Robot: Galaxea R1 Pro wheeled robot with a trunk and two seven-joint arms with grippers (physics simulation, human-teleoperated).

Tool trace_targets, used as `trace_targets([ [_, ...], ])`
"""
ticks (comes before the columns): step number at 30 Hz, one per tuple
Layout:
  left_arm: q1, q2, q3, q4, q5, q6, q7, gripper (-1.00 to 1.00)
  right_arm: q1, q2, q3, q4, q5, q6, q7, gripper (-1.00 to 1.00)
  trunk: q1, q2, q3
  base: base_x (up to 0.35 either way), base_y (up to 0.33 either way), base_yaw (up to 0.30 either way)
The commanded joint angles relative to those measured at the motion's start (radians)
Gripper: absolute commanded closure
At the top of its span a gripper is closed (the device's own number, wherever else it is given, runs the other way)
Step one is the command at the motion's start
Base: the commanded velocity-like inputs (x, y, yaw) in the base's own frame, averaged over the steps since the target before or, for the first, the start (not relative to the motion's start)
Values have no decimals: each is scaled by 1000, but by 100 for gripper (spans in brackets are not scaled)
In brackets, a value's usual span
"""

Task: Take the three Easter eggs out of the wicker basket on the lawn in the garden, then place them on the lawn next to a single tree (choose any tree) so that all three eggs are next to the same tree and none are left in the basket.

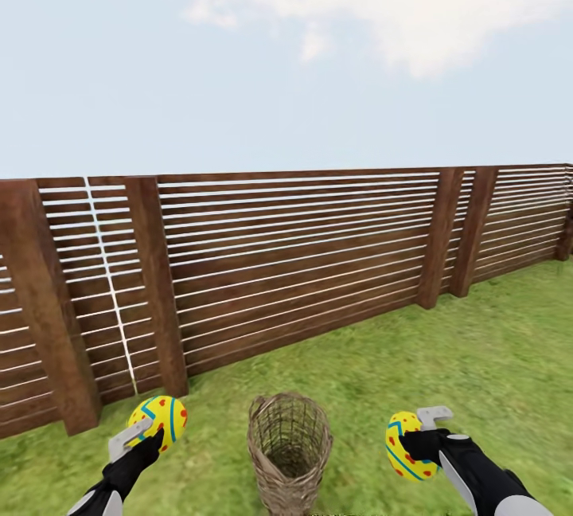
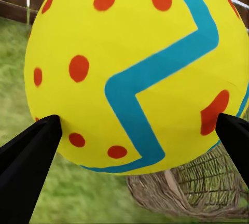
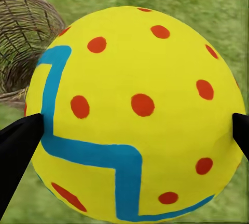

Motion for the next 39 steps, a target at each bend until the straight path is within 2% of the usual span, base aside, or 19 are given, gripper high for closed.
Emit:
trace_targets([
  [1, -1, 0, 6, 1, 1, -2, -8, 100, 0, -2, 6, -1, -4, 5, 0, 100, 0, -1, -1, 0, 0, -258],
  [25, -1, -9, 6, 2, 1, -2, -8, 100, 0, -4, 5, -1, -8, 8, 0, 100, 0, -1, -12, -13, 0, -246],
  [31, -1, -8, 4, 23, 1, -1, -8, 100, 0, -3, 6, -1, -8, 2, 0, 100, 0, -1, -12, -282, 0, -25],
  [39, -1, -10, 5, 24, 1, -3, -8, 100, 0, -3, 5, -1, -7, 7, 0, 100, 0, -1, -12, -23, 0, -65],
])
